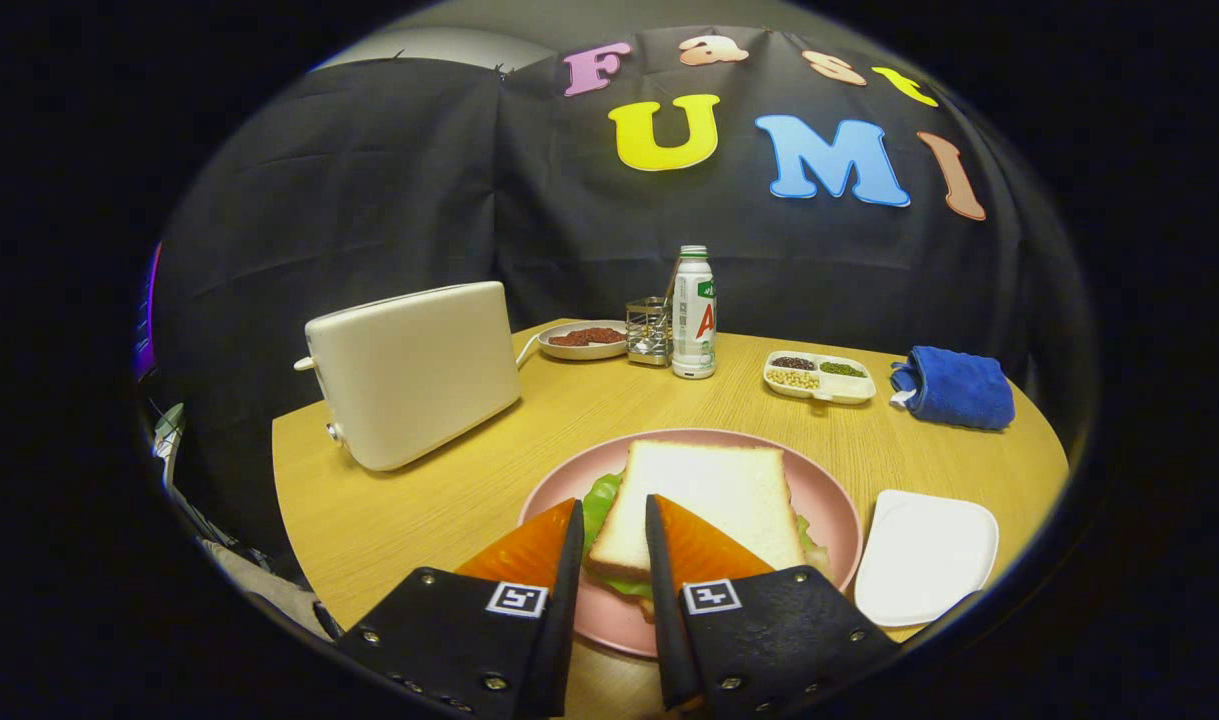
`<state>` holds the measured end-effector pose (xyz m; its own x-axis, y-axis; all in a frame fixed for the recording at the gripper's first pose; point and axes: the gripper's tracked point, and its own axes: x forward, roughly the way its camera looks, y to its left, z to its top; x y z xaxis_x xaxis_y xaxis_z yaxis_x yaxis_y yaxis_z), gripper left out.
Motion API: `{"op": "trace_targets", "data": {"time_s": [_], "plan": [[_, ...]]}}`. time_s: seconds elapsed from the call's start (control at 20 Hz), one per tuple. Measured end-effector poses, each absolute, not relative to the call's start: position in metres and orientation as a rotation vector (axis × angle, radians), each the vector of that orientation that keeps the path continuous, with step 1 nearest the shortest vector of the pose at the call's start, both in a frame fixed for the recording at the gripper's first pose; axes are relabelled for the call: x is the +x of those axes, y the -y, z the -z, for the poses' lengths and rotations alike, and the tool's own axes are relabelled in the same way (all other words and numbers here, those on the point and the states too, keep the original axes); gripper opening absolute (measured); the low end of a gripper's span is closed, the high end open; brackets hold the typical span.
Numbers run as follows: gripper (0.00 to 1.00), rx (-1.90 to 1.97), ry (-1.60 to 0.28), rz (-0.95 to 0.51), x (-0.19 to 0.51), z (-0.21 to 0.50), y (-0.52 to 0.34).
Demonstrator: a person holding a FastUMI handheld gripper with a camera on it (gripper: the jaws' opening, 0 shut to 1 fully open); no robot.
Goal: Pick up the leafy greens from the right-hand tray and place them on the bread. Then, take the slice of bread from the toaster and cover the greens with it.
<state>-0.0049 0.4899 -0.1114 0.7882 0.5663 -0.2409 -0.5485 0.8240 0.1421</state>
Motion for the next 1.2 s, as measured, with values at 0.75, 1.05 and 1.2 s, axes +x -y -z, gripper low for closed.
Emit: {"op": "trace_targets", "data": {"time_s": [0.75, 1.05, 1.2], "plan": [[0.64, 0.103, -0.147, -0.554, 0.009, 0.04, -0.443], [0.67, 0.118, -0.081, -0.489, 0.028, 0.014, -0.375], [0.67, 0.113, -0.058, -0.458, 0.031, 0.01, -0.337]]}}
